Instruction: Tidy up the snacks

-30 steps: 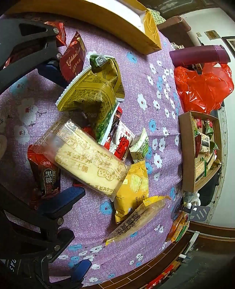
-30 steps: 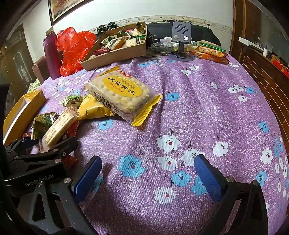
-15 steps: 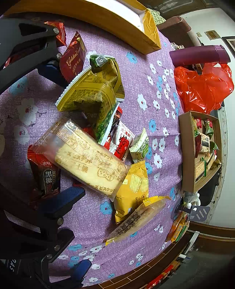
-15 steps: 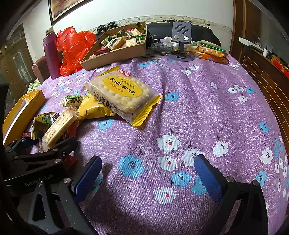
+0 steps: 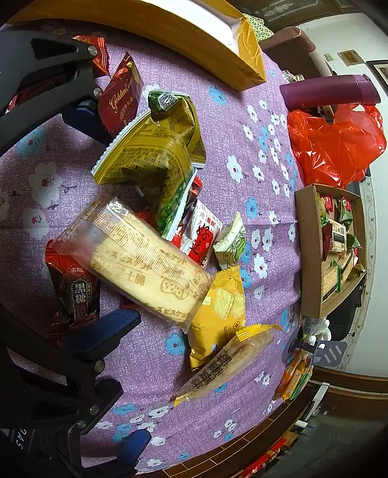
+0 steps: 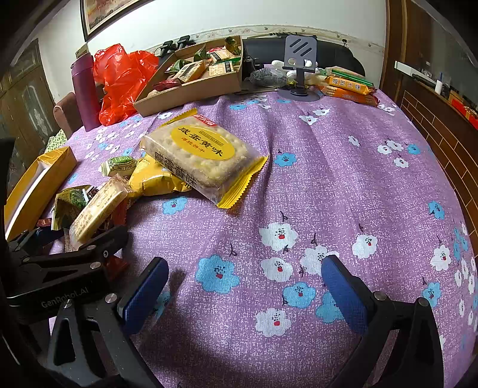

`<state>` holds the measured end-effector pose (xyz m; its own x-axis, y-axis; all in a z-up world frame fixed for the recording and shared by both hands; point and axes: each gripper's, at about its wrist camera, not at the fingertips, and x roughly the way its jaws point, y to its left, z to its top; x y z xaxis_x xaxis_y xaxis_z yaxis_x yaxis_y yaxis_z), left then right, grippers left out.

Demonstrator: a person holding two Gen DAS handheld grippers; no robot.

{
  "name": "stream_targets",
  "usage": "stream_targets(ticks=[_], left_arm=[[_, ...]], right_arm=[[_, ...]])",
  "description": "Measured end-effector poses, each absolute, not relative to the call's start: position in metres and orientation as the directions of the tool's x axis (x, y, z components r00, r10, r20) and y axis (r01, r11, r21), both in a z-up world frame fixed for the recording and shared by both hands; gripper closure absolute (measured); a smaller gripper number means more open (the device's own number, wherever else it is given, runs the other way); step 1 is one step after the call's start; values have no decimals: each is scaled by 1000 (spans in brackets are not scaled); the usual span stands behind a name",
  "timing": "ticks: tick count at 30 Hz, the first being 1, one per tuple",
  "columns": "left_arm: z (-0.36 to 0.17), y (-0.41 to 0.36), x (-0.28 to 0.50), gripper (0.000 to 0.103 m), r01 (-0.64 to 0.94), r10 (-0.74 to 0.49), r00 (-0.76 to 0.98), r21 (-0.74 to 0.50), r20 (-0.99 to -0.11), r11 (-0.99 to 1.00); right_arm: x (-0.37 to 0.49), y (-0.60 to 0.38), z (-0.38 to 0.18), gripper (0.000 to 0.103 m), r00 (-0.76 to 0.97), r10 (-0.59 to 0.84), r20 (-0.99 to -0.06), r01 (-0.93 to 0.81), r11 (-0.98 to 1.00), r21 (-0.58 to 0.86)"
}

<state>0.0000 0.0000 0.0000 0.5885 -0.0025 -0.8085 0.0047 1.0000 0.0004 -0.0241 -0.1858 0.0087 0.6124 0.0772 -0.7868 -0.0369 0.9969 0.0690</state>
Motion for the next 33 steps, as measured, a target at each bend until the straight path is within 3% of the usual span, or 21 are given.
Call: stream_targets(ticks=[33], left_arm=[[0, 1, 0, 0, 3, -2, 589, -1, -808, 1000]], right_arm=[[-23, -185, 9, 0, 593, 64, -803, -32, 998, 56]])
